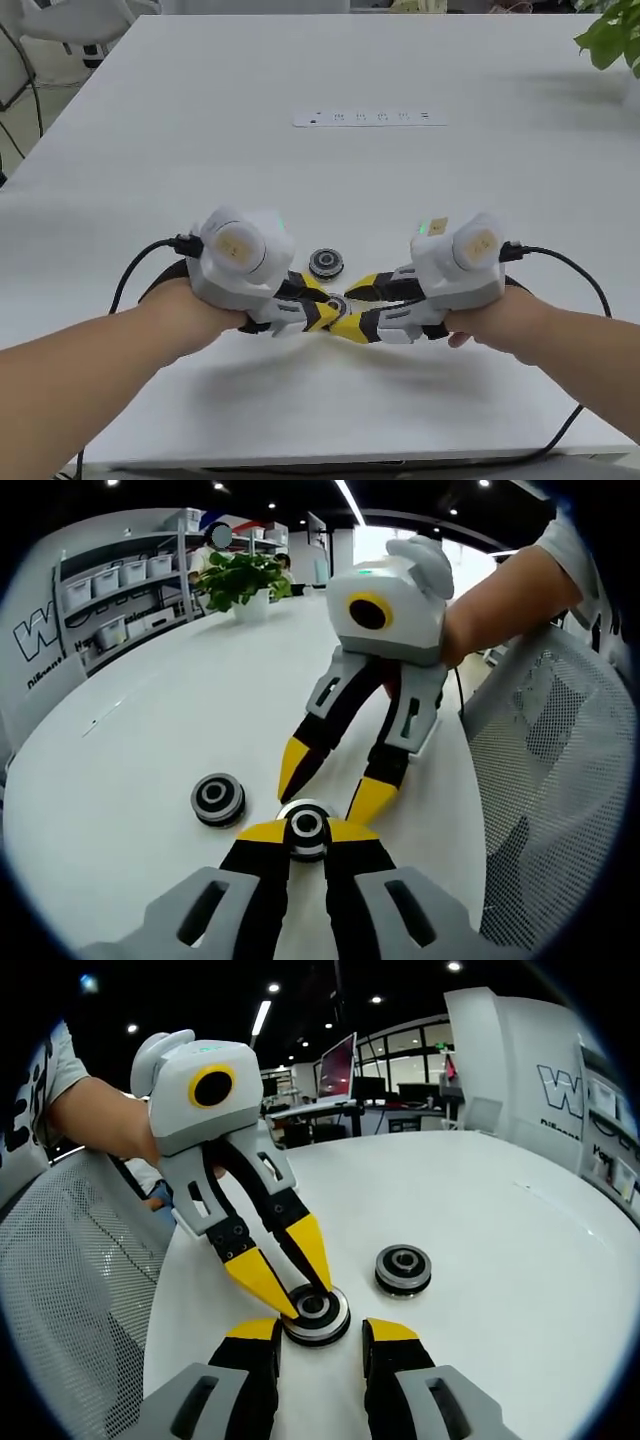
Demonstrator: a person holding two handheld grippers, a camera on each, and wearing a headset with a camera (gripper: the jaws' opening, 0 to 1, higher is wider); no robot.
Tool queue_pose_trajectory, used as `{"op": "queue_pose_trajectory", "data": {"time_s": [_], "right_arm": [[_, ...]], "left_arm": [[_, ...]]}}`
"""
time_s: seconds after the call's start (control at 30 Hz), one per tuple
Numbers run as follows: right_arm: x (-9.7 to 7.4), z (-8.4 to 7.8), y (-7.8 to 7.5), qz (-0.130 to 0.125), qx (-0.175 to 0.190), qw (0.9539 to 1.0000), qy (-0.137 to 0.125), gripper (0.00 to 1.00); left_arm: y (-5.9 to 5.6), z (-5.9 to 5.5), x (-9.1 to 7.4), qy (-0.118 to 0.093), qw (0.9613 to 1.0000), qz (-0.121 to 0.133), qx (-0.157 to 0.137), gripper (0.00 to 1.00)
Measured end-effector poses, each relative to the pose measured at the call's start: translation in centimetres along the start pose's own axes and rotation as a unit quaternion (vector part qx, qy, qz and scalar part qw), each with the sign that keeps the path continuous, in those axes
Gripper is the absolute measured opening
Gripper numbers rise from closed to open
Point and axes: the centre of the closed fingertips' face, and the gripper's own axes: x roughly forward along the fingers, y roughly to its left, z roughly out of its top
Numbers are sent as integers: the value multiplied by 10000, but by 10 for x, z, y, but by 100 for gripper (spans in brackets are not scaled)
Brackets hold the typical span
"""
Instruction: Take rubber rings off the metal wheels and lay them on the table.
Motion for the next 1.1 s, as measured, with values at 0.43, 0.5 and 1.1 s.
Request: {"op": "queue_pose_trajectory", "data": {"time_s": [0.43, 0.5, 1.1], "right_arm": [[-3, -1, 4, 57, -22, 10000, 0, 23], [-4, -1, 4, 49, -38, 10000, 8, 22], [-11, -9, 3, 50, -19, 9998, 170, 4]], "left_arm": [[0, 0, -1, -46, 10000, 23, -72, 7], [1, 0, -1, -47, 10000, 27, -74, 7], [1, -1, 0, -68, 9999, 61, -102, 7]]}}
